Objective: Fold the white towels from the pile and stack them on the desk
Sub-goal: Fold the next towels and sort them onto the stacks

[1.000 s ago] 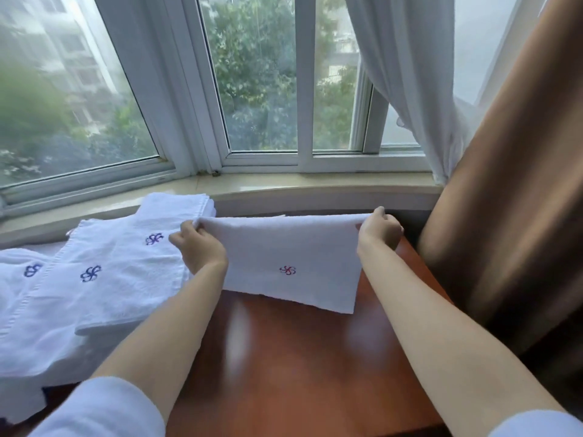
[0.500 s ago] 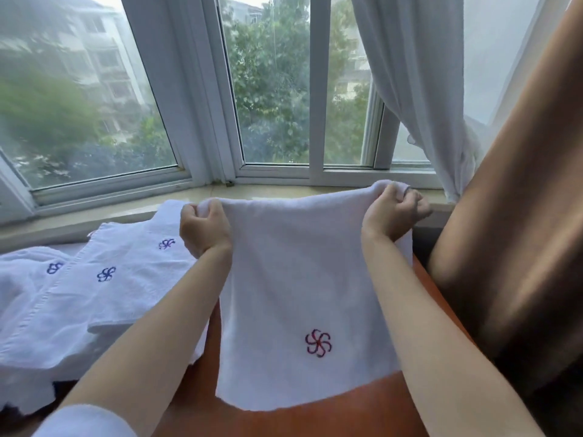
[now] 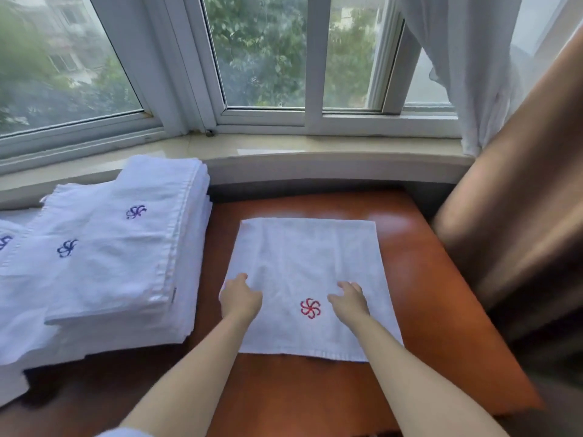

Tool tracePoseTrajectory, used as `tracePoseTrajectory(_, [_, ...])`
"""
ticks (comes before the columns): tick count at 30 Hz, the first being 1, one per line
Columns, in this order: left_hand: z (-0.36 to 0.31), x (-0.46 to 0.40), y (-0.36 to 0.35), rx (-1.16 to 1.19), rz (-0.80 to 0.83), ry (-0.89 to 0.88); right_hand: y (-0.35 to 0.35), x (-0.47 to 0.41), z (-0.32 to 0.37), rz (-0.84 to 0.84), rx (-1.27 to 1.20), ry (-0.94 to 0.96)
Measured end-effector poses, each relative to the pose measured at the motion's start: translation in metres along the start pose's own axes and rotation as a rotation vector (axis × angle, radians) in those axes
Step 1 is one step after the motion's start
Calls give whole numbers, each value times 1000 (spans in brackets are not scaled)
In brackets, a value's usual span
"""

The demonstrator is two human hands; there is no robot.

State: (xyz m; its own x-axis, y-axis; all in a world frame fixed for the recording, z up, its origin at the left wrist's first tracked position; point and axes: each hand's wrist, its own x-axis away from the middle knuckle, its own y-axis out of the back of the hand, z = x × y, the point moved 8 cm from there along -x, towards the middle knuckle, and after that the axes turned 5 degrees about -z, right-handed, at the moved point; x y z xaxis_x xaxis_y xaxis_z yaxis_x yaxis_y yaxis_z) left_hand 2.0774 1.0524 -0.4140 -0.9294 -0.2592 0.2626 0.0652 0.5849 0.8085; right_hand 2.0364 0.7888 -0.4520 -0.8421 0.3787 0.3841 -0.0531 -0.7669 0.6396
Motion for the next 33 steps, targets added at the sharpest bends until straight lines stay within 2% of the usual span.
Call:
tracePoseTrajectory(2, [22,11,-16,-132,122,7,-13,15,-21,42,164,33])
tracePoseTrajectory(6, [41,37,-28,-545,208,-273,-20,39,-34,10,415,129])
tracePoseTrajectory(10, [61,61,-30,-589,260,-300,-23,66,-43,-5,501,138])
tracePoseTrajectory(16, [85,99,-28,-473,240,-230,-21,109,-62,-72,576,188])
tracePoseTrajectory(20, [107,115,-22,-354,89,-199,3,133,-70,-255,542,168])
tracePoseTrajectory(23, [119,117,-13,-140,-64,-121,22,139,-93,-438,468,6])
tracePoseTrajectory(27, [147,115,-15,219,-36,250,36,158,-126,-482,241,-406])
tracePoseTrajectory(30, [145,106,0,324,-143,292,38,159,-126,-420,114,-546])
tracePoseTrajectory(33, [116,93,2,452,-75,297,48,148,-107,-471,23,-559])
